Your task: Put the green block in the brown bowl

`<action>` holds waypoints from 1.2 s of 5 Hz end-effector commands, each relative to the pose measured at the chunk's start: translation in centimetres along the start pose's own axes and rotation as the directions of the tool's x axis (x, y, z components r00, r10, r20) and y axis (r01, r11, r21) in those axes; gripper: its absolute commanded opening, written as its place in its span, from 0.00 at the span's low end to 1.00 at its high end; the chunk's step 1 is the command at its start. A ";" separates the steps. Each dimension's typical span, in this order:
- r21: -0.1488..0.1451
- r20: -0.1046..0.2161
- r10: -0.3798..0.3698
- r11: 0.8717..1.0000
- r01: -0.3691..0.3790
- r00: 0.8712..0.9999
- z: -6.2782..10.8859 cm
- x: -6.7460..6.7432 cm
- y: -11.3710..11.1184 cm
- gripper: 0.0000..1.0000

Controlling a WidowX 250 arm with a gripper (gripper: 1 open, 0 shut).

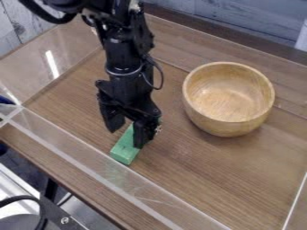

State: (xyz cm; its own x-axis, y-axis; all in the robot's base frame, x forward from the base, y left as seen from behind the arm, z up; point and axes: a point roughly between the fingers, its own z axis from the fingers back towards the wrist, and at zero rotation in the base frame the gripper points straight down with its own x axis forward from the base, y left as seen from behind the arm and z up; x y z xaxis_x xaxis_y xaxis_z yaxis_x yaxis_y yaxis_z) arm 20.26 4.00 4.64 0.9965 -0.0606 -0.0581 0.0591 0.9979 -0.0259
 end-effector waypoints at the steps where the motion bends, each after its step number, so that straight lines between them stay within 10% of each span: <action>1: 0.009 0.065 -0.010 1.000 0.009 0.998 1.0 0.8 -0.1 1.00; 6: -0.037 0.084 -0.002 0.999 0.005 0.996 0.2 1.0 -0.5 1.00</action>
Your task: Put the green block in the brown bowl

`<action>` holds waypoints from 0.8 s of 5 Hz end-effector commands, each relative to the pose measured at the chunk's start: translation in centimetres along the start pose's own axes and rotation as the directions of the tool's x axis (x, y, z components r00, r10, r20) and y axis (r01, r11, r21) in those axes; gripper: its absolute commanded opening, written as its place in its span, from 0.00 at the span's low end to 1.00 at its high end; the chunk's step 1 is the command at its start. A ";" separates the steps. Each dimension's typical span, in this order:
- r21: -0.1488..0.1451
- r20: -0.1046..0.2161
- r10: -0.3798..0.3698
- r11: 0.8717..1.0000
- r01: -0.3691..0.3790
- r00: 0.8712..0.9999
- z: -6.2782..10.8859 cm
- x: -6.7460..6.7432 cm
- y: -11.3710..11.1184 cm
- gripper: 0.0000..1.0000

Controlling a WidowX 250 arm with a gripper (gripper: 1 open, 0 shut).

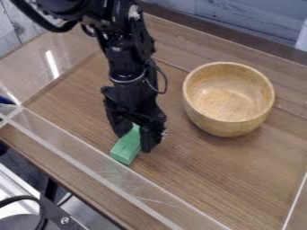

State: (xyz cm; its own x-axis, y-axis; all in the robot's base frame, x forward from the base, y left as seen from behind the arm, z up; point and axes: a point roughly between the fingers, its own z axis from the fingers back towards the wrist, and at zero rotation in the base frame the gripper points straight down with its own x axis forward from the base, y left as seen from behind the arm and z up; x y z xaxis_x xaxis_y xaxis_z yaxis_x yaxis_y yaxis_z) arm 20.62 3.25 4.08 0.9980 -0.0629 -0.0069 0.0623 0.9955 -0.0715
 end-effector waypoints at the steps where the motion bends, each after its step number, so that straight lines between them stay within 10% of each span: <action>1: -0.004 0.040 0.004 1.000 -0.004 0.999 1.0 0.5 0.2 1.00; 4: -0.027 0.060 0.015 1.000 -0.013 0.998 1.5 0.7 0.2 1.00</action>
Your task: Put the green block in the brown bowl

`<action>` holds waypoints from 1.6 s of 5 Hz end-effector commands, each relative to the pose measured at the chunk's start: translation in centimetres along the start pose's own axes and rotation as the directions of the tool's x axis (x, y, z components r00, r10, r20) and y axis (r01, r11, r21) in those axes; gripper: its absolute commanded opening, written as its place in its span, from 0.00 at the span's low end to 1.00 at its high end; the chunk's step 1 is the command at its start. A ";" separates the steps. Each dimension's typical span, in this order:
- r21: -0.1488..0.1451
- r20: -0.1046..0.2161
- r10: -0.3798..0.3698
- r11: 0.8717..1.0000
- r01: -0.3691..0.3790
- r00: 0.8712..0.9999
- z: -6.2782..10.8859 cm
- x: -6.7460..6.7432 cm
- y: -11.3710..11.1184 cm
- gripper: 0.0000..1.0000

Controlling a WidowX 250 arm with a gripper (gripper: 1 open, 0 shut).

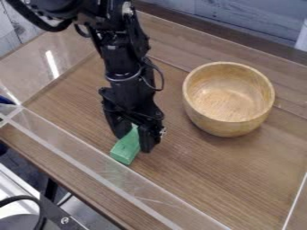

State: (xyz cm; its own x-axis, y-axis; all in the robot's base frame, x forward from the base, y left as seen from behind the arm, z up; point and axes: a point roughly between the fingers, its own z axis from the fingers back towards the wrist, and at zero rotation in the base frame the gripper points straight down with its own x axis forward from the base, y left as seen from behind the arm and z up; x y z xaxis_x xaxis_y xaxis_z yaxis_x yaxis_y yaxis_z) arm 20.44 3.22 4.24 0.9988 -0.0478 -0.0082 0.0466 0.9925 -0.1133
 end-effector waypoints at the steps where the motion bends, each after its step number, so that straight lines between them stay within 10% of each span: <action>1: 0.014 0.053 0.003 1.000 -0.004 0.999 0.9 0.9 0.3 0.00; 7: -0.022 0.128 0.017 1.000 -0.014 0.992 6.6 4.5 -1.9 0.00; 8: -0.018 0.108 0.015 1.000 -0.013 0.994 5.9 4.3 -1.8 1.00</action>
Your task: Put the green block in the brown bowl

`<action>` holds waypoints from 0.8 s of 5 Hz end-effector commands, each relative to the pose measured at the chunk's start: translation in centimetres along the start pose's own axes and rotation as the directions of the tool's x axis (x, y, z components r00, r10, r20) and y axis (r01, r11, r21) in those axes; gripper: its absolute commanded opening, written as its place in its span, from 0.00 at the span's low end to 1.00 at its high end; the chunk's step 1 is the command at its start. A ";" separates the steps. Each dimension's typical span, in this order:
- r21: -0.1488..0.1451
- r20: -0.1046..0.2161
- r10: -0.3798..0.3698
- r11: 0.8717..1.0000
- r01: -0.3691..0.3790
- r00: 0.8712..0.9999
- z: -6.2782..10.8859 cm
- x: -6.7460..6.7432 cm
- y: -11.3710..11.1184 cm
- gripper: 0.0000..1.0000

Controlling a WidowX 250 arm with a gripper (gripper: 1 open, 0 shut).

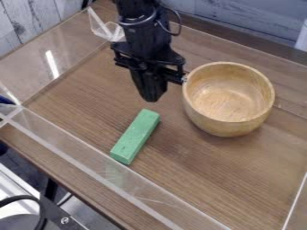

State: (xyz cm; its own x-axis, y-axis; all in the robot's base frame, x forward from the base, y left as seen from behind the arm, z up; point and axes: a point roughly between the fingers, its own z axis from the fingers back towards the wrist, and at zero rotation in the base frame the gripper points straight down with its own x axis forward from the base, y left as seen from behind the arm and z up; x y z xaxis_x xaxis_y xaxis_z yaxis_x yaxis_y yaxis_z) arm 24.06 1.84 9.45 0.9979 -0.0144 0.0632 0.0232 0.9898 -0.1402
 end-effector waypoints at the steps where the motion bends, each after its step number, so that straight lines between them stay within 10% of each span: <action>1: 0.012 0.012 -0.013 1.000 0.013 1.000 0.1 0.4 0.1 1.00; 4: 0.039 -0.030 0.003 0.999 -0.002 1.000 -2.4 -0.5 1.2 1.00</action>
State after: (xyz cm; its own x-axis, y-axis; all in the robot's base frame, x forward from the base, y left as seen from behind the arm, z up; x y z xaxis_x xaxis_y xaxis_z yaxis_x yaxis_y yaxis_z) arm 23.12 2.38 6.14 0.9998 -0.0212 -0.0019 0.0209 0.9936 -0.1106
